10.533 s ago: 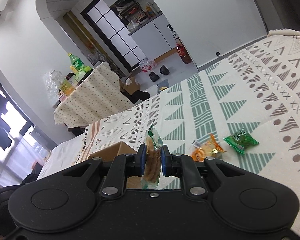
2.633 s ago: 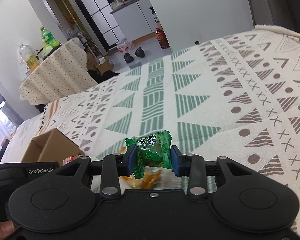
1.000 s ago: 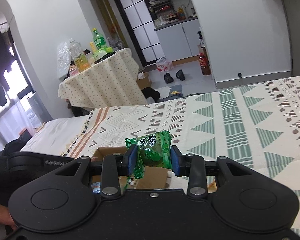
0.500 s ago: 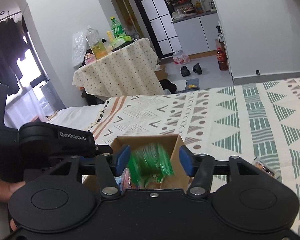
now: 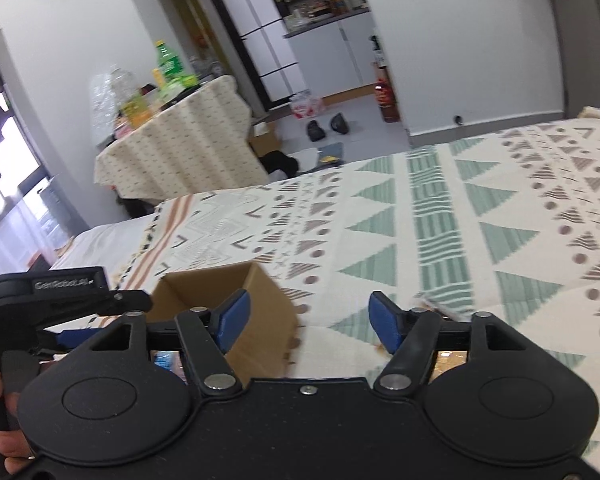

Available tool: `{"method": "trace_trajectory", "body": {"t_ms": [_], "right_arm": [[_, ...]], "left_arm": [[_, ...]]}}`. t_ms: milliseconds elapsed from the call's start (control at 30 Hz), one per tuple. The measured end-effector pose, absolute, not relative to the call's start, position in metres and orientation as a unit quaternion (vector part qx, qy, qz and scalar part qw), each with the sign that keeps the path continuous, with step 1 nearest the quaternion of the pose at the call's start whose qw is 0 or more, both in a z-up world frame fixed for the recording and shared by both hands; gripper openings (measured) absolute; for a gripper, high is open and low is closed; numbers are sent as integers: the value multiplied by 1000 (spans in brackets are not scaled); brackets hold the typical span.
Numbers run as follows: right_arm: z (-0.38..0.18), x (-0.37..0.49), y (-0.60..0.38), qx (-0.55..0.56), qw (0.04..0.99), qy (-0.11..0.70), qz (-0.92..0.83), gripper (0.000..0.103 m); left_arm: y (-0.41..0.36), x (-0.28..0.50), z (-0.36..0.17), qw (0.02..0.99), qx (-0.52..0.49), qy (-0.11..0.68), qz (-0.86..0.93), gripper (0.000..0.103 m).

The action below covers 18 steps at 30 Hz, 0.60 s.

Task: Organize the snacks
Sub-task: 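Move the left tool to the orange cake bar while the right tool approaches the clear packet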

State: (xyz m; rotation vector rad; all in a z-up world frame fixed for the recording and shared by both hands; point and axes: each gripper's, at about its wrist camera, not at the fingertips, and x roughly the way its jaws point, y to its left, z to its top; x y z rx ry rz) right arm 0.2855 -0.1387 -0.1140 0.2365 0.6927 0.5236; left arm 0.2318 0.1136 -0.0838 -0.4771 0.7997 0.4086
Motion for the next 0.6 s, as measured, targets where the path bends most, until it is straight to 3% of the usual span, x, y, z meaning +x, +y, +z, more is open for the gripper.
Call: {"method": "trace_trajectory", "body": {"t_ms": [600], "right_arm": [[-136, 290, -198, 121, 895, 372, 214, 66]], "left_arm": [[36, 243, -74, 891, -200, 387, 127, 81]]}}
